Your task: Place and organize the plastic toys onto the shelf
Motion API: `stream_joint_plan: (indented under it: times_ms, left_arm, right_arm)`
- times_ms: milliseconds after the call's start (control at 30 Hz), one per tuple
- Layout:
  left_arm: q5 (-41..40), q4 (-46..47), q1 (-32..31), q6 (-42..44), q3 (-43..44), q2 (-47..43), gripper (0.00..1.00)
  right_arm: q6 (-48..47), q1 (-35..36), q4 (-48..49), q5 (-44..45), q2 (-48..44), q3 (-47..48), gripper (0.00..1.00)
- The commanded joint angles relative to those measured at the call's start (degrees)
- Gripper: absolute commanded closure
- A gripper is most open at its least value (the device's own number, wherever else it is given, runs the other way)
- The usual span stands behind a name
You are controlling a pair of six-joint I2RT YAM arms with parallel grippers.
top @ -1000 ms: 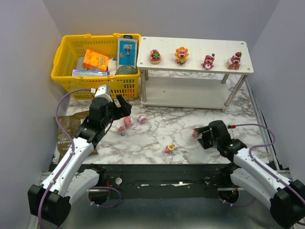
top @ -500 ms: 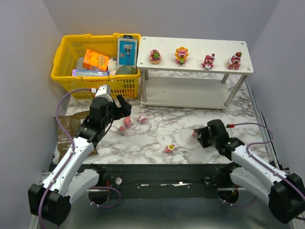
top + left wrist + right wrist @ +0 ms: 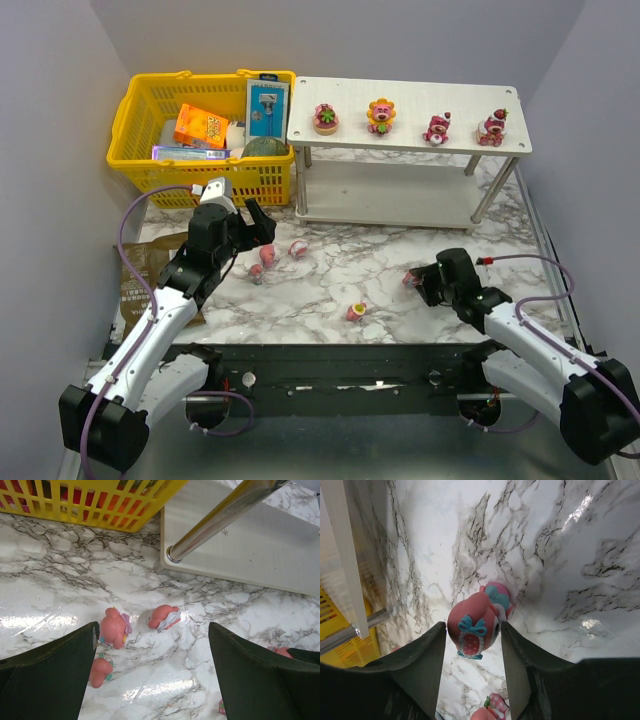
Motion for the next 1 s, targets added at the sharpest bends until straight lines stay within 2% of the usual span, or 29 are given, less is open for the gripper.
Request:
stream_joint_plan:
  times_ms: [0,133,500,733,967]
  left_arm:
    - [-0.5,0.5,-0.1,1.0,0.3,0.1,0.01]
    - [-0.6,0.4,-0.1,1.0,0.3,0.0,0.01]
    - [-0.9,0.3,-0.1,1.0,0.3,-0.4,0.01]
    - [-0.8,0.1,-0.1,1.1,0.3,-0.6,0.01]
    - [-0.7,0.1,-0.1,1.1,0.3,-0.8,0.01]
  right_arm:
    - [-1.5,-0.7,1.9,1.6,1.5,-0.6,0.42]
    - [-2.1,-1.1,2.6,1.0,2.5,-0.4,0.44]
    - [-3.0,-1.9,2.3,0.9,0.2,0.6,0.67]
    - [-4.3,-4.8,-0.7,0.8,-0.3,4.3,0.71]
    - [-6.6,-12.1,-1.1,-0.1,1.3,8.6,0.71]
